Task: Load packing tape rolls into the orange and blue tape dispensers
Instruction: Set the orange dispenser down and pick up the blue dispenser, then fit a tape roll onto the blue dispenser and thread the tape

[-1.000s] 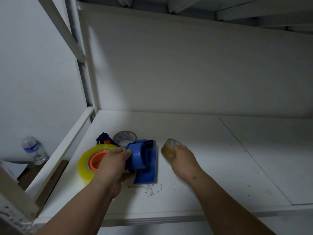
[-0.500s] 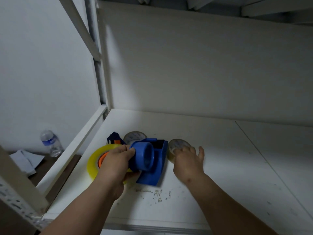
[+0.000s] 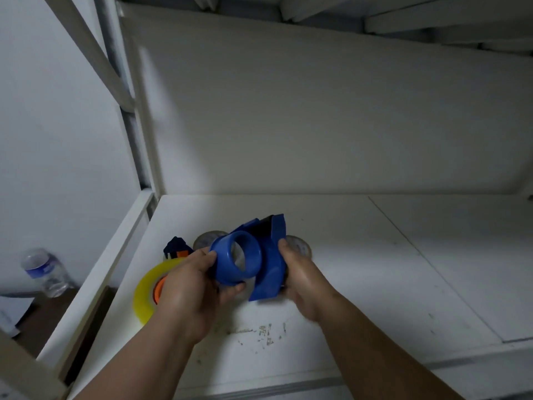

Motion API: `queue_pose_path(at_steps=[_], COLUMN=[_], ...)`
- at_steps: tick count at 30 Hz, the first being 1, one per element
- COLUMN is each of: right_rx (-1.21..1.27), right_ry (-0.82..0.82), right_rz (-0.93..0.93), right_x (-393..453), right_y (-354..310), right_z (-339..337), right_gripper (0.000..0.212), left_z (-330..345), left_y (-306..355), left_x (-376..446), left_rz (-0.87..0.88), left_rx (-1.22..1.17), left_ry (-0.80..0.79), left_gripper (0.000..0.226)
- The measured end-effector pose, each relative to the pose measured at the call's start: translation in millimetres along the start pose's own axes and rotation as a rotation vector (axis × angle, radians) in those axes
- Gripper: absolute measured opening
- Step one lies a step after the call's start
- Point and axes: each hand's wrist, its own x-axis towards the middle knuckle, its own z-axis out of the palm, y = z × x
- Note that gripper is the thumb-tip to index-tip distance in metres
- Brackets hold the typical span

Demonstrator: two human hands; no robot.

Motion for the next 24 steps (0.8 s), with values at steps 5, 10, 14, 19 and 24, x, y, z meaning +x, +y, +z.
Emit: queue_pose_path(at_steps=[5,10,14,19,24], right_rx=[0.118,0.016,-0.001,-0.006,-0.075], right_ry=[0.019,0.141,0.29,0.389,0.507], right_rz=[-0.068,-0.116,-0.148,-0.161,-0.157], right_x=[-16,-40,-68,-109,-151], right_y=[0,-2,-3,1,-7], right_z=[0,-25,-82,-171,-281], right_gripper=[0.032,0.041,0.04,0.044,0.045], left_z=[7,31,72,152,255], left_y=[-2,-24,-60,-122,-189], left_x=[0,2,3,-9,-32], left_rz=[-0.041,-0.034,-0.1,-0.26,-0.356], left_rx=[0.067,0.264,0.408,0.449,0.432], left_ry=[-0.175,-0.295,-0.367,-0.479,-0.6], left_gripper=[0.024,0.022,0.014,0.028,0.05])
